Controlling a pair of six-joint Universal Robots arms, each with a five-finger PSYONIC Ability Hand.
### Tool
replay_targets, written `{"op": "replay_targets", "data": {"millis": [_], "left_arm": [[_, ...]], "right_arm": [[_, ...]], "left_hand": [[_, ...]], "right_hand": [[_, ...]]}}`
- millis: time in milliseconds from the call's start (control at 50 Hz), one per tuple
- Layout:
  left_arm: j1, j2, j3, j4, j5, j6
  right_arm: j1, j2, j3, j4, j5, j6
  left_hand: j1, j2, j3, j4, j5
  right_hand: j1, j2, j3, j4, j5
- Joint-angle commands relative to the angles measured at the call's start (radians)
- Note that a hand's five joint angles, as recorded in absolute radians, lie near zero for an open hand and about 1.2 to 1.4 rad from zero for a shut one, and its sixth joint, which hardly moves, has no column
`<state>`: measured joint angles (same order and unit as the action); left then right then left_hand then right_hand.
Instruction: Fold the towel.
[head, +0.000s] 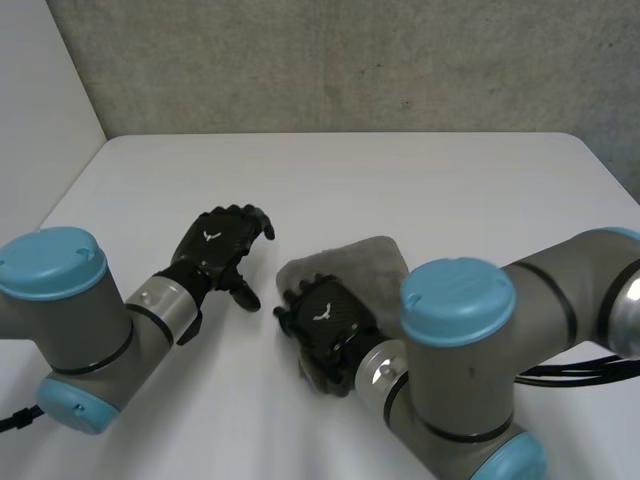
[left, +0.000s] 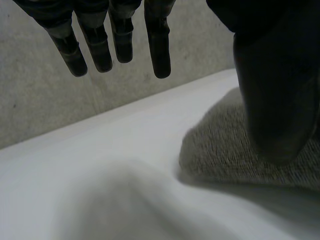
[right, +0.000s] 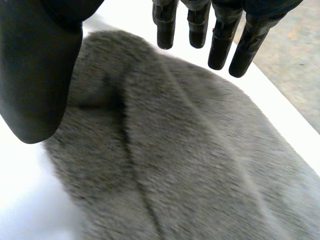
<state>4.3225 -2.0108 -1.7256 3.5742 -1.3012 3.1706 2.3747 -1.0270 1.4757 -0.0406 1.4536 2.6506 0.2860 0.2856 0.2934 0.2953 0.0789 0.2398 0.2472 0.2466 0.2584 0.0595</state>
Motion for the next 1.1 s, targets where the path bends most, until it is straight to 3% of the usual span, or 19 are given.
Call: {"op": "replay_targets", "data": {"millis": [20,220,480,660,840,1020,1100], "left_arm": [[-0.026,0.004,0.06,0.0,-0.001,-0.027],[-0.104,-0.016,0.109,-0.043,-0.003,-0.251],[-0.155,-0.086,0.087,-0.117,-0.096,-0.264],[-0.153,-0.123,0.089,-0.118,-0.113,-0.264],[-0.153,-0.106,0.096,-0.124,-0.113,-0.258],[-0.152,0.053,0.201,-0.242,-0.127,-0.164],[-0.149,0.13,0.265,-0.32,-0.182,-0.138]], "right_arm": [[-0.097,-0.108,0.038,0.002,0.014,0.051],[-0.304,-0.186,0.058,-0.001,-0.041,0.324],[-0.351,0.027,0.031,-0.005,-0.053,0.393],[-0.365,0.067,0.012,0.001,-0.07,0.393],[-0.364,-0.019,0.015,0.005,-0.064,0.396],[-0.35,-0.174,0.012,0.007,-0.039,0.399],[-0.348,-0.289,-0.014,0.027,0.065,0.399]], "left_hand": [[-0.046,-0.046,-0.053,-0.055,-0.014],[-0.043,-0.043,-0.05,-0.052,-0.011],[-0.061,-0.06,-0.068,-0.07,-0.028],[-0.061,-0.06,-0.068,-0.07,-0.028],[-0.087,-0.087,-0.094,-0.096,-0.054],[-0.099,-0.099,-0.106,-0.108,-0.066],[-0.099,-0.099,-0.106,-0.108,-0.066]], "right_hand": [[-0.065,-0.073,-0.072,-0.084,-0.06],[-0.065,-0.073,-0.072,-0.084,-0.06],[-0.065,-0.073,-0.072,-0.084,-0.06],[-0.065,-0.073,-0.072,-0.084,-0.06],[-0.065,-0.073,-0.072,-0.084,-0.06],[-0.065,-0.073,-0.072,-0.084,-0.06],[-0.065,-0.073,-0.072,-0.084,-0.06]]}}
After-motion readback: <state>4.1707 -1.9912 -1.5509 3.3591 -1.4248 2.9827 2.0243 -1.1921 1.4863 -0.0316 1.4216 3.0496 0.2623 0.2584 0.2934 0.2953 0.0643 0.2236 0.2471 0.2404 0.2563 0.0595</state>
